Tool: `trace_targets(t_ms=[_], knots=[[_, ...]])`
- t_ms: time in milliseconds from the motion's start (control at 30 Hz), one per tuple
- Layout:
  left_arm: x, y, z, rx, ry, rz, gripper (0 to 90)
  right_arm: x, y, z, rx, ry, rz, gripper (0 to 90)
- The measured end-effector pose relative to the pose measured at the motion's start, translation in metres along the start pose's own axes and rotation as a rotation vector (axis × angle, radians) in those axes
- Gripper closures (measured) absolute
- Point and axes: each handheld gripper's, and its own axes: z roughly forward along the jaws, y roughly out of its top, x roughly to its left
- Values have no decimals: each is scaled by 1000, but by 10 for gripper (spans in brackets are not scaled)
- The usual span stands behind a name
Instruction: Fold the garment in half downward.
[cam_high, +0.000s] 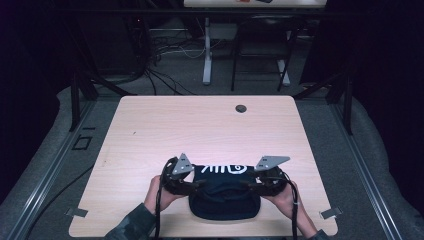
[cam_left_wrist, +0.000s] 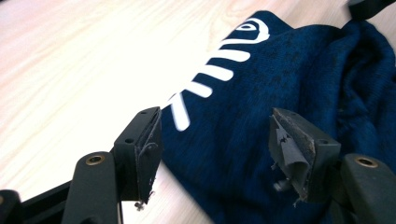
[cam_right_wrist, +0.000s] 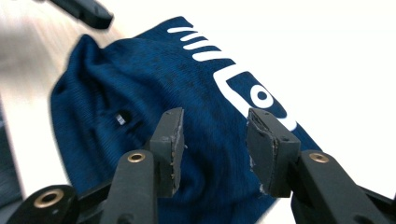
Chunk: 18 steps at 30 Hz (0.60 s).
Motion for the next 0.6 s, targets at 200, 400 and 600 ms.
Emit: trace_targets(t_ms=[200, 400, 600], knots=[[-12, -9, 18, 68, -19, 65, 333, 2, -10, 20, 56, -36, 27, 484], [-14, -19, 17, 66, -38, 47, 293, 6, -21, 25, 91, -11, 31, 410], [-18, -28, 22, 121, -35, 71, 216, 7, -29, 29, 112, -10, 40, 340]])
